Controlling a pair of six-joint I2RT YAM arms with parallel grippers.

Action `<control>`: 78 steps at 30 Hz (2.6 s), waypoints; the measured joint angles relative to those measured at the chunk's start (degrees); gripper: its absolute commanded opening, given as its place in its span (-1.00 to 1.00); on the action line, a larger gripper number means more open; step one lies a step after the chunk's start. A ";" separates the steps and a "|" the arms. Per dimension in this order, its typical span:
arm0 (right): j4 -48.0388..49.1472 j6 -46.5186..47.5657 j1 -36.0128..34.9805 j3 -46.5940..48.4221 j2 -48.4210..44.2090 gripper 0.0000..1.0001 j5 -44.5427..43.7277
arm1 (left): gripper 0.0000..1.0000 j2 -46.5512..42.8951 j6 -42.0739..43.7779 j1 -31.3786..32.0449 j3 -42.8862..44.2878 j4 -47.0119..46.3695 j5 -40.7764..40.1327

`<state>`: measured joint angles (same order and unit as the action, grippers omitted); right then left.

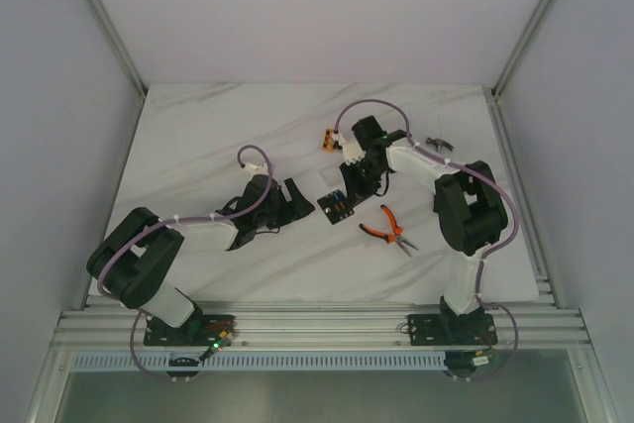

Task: Snap on the fuse box
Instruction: Install the fuse at the fuse box base.

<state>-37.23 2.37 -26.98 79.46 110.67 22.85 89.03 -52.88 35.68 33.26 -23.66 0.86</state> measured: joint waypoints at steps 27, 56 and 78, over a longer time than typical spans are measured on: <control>-0.85 3.41 -0.13 -0.09 -0.17 -1.00 0.74 | 0.71 0.00 0.02 0.00 0.00 -0.09 0.42; -1.05 3.96 -1.27 -0.94 -0.24 -0.66 0.39 | 0.71 0.55 -0.15 0.00 0.00 -1.01 1.29; 6.88 -1.33 -5.95 -8.74 -12.41 -0.22 -12.63 | 0.71 0.59 -0.90 0.79 0.00 -1.16 1.51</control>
<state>-30.35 1.04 -32.93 70.72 98.26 10.22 89.62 -53.78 36.47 33.26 -24.82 2.37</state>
